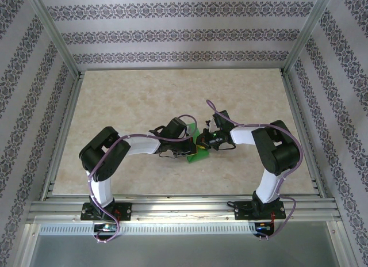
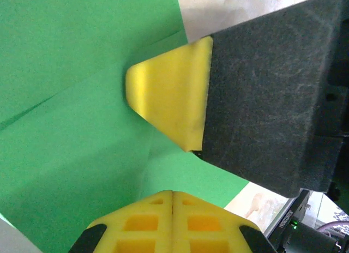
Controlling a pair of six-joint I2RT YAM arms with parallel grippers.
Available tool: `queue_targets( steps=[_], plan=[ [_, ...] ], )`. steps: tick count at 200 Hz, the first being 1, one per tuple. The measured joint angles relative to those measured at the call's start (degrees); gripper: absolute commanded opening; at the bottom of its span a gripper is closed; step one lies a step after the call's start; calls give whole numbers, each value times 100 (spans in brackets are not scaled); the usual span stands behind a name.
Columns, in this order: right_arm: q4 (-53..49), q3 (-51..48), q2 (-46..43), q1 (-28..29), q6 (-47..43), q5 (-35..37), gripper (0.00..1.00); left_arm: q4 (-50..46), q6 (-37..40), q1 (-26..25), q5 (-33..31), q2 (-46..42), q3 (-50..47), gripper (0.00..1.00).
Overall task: Fold a paper plane with a square sheet of paper (pick it up from the middle)
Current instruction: Fold the triangle a second time at the center of the table.
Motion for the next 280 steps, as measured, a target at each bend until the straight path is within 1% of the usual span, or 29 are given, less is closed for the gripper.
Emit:
queue_targets(
  steps=[53, 88, 138, 188, 225, 258, 280],
  plan=[
    [9, -11, 0, 0, -2, 15, 0, 214, -63, -50, 26, 59, -291, 0],
    [57, -37, -7, 0, -2, 15, 0, 636, -173, -74, 46, 46, -570, 0],
    [52, -37, -7, 0, -24, 13, 0, 844, -216, -127, 37, -9, -710, 0],
    [44, -44, -13, 0, -24, 13, 0, 817, -227, -245, 39, -332, -1097, 0],
    [46, -48, -17, 0, -24, 15, 0, 514, -157, -286, 72, -514, -1161, 0],
    [48, -48, -17, 0, -22, 15, 0, 476, -122, -302, 105, -953, -1228, 0],
    [63, -66, -31, 2, -22, 22, 0, 470, -92, -299, -17, -1172, -1128, 0]
  ],
)
